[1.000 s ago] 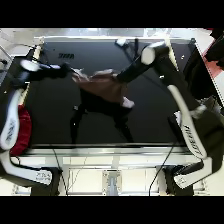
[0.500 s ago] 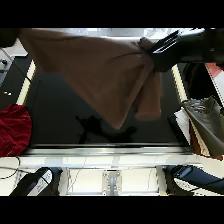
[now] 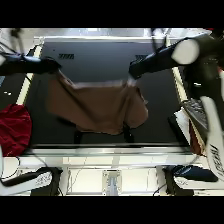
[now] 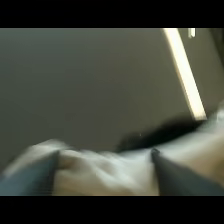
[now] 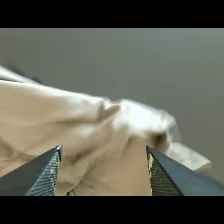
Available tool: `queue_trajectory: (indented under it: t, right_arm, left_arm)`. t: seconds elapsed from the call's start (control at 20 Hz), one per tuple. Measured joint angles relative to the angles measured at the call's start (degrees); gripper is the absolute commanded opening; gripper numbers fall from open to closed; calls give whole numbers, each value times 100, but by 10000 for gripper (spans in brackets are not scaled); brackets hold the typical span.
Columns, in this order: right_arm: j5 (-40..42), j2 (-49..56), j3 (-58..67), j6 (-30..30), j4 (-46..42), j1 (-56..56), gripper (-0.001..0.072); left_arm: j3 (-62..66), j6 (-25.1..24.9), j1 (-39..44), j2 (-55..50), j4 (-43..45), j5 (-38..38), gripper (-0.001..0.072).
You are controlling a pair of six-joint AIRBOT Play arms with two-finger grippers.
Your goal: Fold the shirts.
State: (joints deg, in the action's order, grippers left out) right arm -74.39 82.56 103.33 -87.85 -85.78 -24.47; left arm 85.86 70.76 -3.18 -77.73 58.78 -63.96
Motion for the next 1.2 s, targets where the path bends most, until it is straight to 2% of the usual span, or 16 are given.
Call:
queue_trajectory:
  t: [0.15, 0.3, 0.4, 0.55, 0.7, 1.0, 1.2]
  right_arm:
    - [85, 437, -107, -57, -205, 96, 591]
    - [17, 455, -87, -76, -490, 293, 589]
    - [-120, 323, -81, -17, -588, 455, 523]
    - [-341, 72, -79, 133, -702, 787, 517]
    - [-697, -157, -127, 199, -743, 1261, 517]
    - [-1095, -726, -1145, 256, -734, 1821, 510]
    - [-706, -1360, -2549, 201, -723, 1915, 510]
  left_arm:
    - [0, 129, -140, -704, -450, 223, 691]
    - [2, 280, -616, -911, -883, 295, 690]
    - [2, 337, -1032, -922, -1045, 79, 689]
    - [-129, 326, -1567, -793, -1165, -514, 689]
    - [-776, 195, -1757, -299, -1276, -664, 689]
    - [-3018, -632, -1187, 1080, -2498, -208, 688]
    - [-3858, -1388, 87, 1427, -3340, 208, 689]
